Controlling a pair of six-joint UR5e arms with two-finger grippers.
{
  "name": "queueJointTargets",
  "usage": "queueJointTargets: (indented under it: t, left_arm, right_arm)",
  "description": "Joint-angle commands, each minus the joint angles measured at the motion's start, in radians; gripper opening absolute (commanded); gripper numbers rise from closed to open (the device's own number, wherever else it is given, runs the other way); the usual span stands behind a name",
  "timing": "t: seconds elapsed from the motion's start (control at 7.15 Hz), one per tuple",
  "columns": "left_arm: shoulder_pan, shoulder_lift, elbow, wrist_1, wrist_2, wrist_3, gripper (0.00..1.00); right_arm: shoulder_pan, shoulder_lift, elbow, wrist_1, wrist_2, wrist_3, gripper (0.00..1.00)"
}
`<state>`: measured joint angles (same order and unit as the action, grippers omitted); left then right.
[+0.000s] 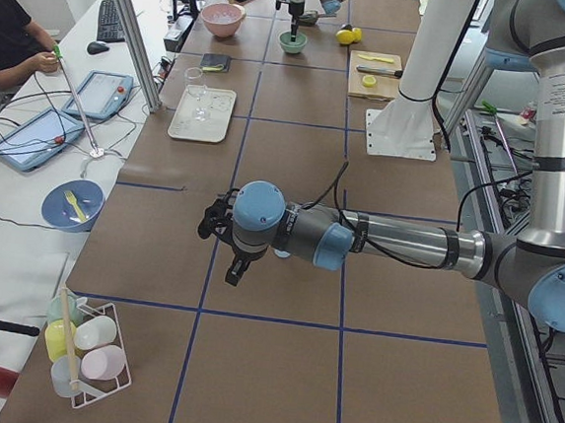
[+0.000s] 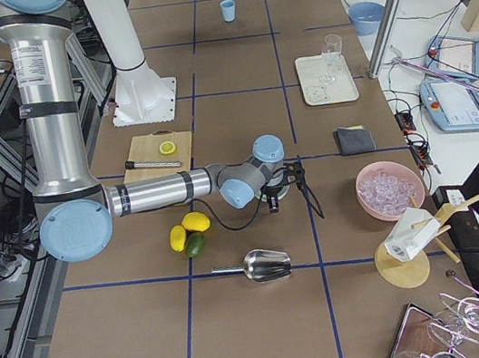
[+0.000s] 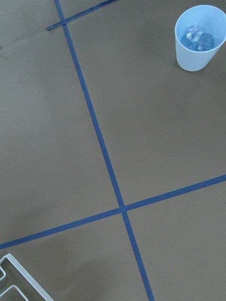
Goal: Pour ice into bowl
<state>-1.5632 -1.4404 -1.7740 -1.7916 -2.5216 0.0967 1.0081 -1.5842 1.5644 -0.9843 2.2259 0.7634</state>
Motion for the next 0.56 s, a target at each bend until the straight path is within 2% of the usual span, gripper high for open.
queueJointTargets:
  t: [0.0, 0.42]
  left_arm:
    - [0.000, 0.000, -0.002, 0.001, 0.000, -0.002, 1.00]
    - [0.000, 0.000, -0.004, -0.002, 0.000, -0.002, 1.00]
  right_arm:
    - [0.000, -0.003, 0.009, 0.007, 0.000, -0.001, 0.00]
    - [0.006, -0.040, 0.143, 0.000, 0.008, 0.010, 0.00]
